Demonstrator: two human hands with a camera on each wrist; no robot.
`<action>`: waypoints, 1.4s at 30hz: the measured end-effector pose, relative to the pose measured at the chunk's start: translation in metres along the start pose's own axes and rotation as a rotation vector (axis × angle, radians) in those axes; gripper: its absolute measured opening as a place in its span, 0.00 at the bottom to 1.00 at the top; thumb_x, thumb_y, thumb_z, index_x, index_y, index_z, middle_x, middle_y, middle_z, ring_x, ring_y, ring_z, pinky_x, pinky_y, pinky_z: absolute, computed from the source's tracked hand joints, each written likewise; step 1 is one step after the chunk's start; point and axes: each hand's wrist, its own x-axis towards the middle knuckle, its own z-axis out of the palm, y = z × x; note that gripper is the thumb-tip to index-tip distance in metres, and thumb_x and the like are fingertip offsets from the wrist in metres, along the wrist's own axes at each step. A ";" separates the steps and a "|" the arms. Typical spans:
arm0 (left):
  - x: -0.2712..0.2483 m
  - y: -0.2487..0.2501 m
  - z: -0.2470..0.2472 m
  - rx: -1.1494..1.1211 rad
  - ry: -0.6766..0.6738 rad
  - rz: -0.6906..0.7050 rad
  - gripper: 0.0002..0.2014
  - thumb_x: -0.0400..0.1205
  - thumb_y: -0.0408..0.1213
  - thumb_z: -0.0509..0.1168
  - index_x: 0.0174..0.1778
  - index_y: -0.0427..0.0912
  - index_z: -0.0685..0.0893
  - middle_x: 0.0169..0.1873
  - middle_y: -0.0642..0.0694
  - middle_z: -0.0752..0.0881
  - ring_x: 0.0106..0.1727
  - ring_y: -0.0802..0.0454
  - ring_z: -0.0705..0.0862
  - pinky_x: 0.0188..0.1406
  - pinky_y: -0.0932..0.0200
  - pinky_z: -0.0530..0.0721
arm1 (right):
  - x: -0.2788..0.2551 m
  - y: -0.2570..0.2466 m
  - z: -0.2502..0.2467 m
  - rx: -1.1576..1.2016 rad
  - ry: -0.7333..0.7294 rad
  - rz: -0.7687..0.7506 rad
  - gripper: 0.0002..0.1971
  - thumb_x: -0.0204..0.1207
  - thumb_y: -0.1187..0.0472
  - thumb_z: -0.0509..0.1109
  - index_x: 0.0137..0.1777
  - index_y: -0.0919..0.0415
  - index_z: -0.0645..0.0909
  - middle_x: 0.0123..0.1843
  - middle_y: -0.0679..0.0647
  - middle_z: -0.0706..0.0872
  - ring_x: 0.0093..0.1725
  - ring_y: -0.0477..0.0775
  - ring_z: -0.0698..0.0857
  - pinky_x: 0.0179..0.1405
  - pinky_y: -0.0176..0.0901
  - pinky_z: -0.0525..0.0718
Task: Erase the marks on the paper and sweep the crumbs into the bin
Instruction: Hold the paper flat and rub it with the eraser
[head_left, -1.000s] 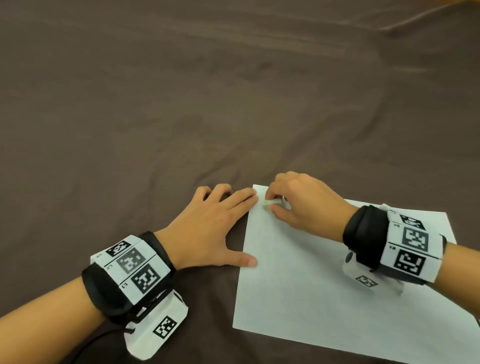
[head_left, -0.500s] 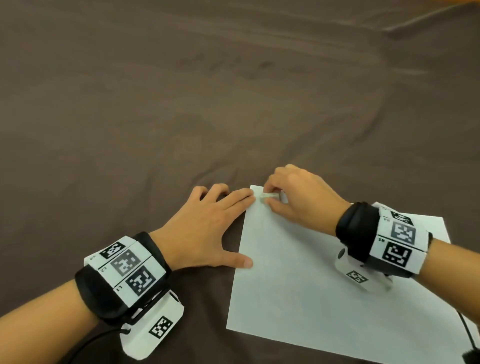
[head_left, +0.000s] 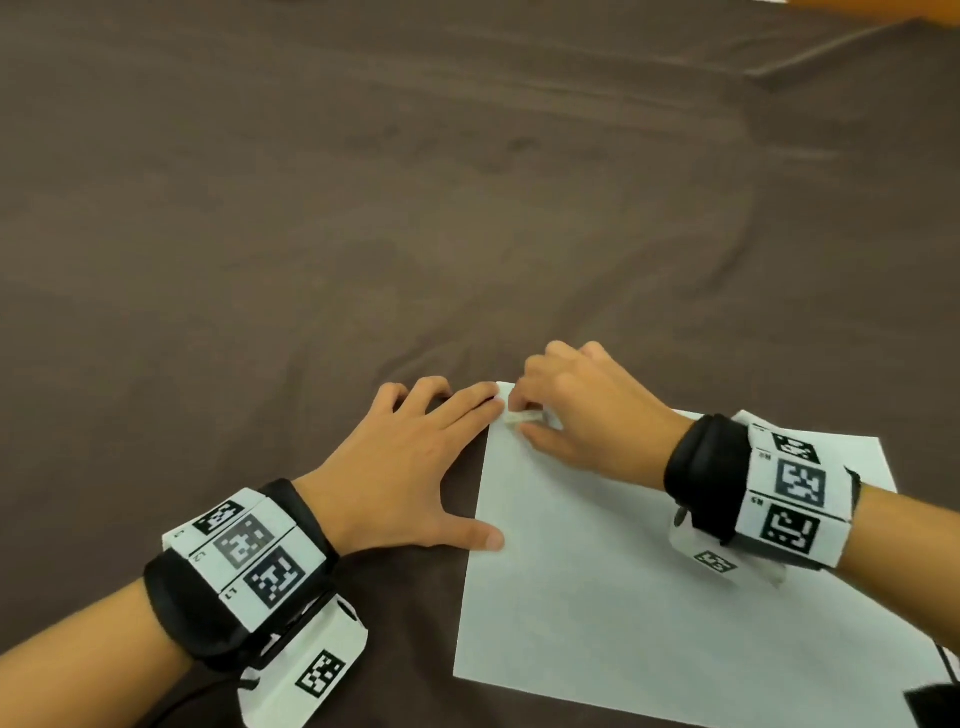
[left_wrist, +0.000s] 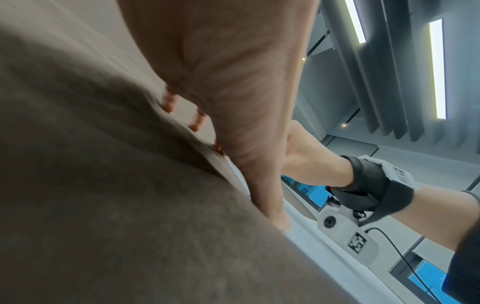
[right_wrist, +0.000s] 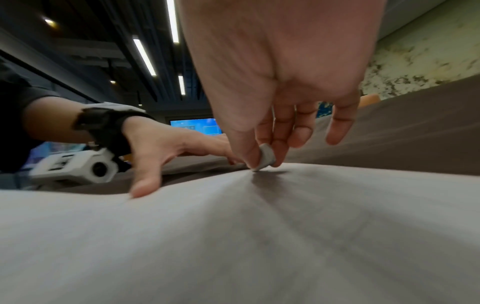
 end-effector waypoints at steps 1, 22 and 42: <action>0.000 0.000 0.000 0.005 0.009 0.004 0.56 0.67 0.84 0.51 0.86 0.53 0.52 0.84 0.61 0.51 0.77 0.50 0.57 0.74 0.50 0.61 | -0.006 -0.007 0.003 -0.002 -0.010 -0.065 0.06 0.77 0.53 0.68 0.50 0.51 0.83 0.46 0.47 0.82 0.46 0.52 0.77 0.43 0.44 0.68; -0.002 0.000 0.002 -0.025 0.038 0.005 0.56 0.66 0.84 0.53 0.86 0.52 0.55 0.84 0.61 0.55 0.77 0.49 0.60 0.74 0.48 0.63 | 0.003 0.011 0.002 -0.011 0.018 0.125 0.10 0.80 0.52 0.61 0.52 0.52 0.81 0.49 0.47 0.81 0.50 0.52 0.77 0.46 0.43 0.67; 0.000 -0.001 0.000 -0.002 0.015 0.011 0.56 0.66 0.85 0.52 0.86 0.56 0.52 0.83 0.61 0.52 0.77 0.49 0.59 0.75 0.47 0.61 | -0.013 -0.018 -0.001 -0.018 -0.194 0.090 0.08 0.82 0.53 0.57 0.53 0.56 0.68 0.45 0.55 0.82 0.36 0.58 0.73 0.36 0.46 0.70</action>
